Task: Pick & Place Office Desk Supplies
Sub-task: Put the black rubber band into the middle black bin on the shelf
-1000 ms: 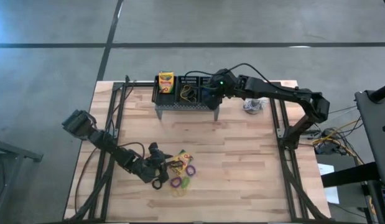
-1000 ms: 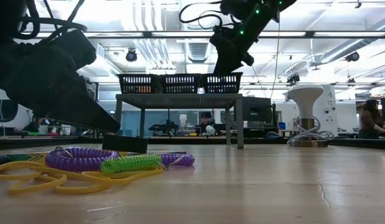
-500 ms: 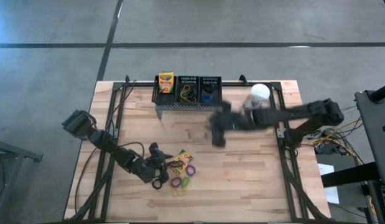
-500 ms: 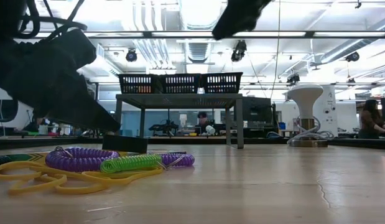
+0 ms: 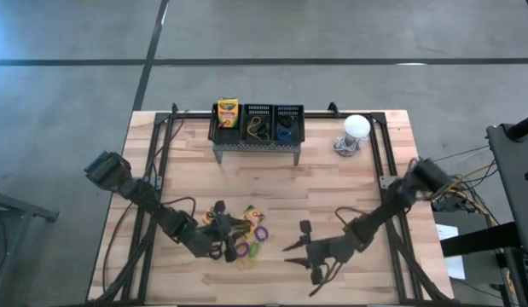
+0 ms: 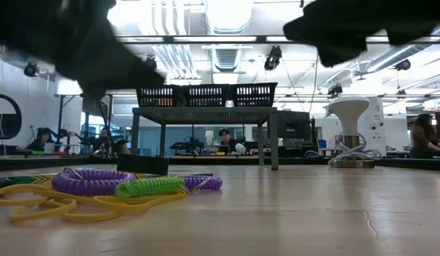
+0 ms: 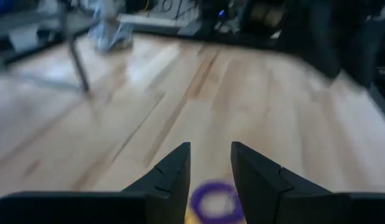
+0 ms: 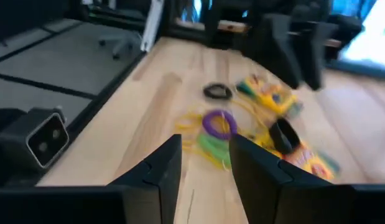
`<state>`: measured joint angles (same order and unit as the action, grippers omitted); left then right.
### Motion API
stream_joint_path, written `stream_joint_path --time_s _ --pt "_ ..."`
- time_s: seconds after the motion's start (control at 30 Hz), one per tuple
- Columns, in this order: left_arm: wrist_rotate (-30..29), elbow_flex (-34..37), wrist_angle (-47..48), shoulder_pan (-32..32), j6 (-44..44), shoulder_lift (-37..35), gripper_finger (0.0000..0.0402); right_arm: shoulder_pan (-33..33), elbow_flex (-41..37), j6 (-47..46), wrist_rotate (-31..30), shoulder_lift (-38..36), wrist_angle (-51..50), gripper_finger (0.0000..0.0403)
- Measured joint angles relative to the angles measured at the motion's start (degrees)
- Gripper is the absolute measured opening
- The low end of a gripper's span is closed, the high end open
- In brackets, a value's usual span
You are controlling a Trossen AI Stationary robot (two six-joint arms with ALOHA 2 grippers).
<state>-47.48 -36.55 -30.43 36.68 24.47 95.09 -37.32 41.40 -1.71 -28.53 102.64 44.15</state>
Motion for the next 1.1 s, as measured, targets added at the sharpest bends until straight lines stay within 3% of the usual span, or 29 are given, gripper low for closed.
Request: stream_joint_path --time_s 0.1,0.17,0.23,0.33,0.47,0.63,0.8,0.97,1.1 --pt "2.4 -3.0 0.9 0.0 -3.8 0.0 0.0122 0.6 -0.1 3.5 -1.6 5.7 11.0 0.0126" --pt "6.0 -3.7 2.5 -0.3 -2.6 0.0 0.0122 1.5 1.3 3.4 -3.0 7.8 12.4 0.0124" --pt "10.3 -4.2 8.3 -0.5 1.3 -0.3 0.0122 2.4 1.9 2.7 -3.2 8.7 10.8 0.0123" --pt "16.1 -5.5 24.4 -0.6 6.5 -2.4 0.0122 3.5 3.1 0.3 -3.2 9.2 5.8 0.0123" --pt "16.4 -6.2 38.6 -0.7 18.2 -4.2 0.0122 4.3 3.9 -3.1 -3.1 8.3 -2.5 0.0125" --pt "14.3 -2.1 31.8 -0.9 18.1 -3.5 0.0136 4.5 4.2 -4.1 -3.1 7.6 -3.9 0.0119" --pt "11.1 3.5 22.7 -2.5 19.0 -3.0 0.0175 4.5 4.4 -4.3 -3.1 7.5 -3.3 0.0111" --pt "11.3 7.9 13.7 -3.5 20.4 -2.9 0.0209 4.5 4.4 -4.3 -3.1 7.4 -3.4 0.0104" --pt "13.5 8.6 11.2 -3.4 18.7 -1.6 0.0212 4.5 4.4 -4.2 -3.1 7.4 -3.5 0.0098"
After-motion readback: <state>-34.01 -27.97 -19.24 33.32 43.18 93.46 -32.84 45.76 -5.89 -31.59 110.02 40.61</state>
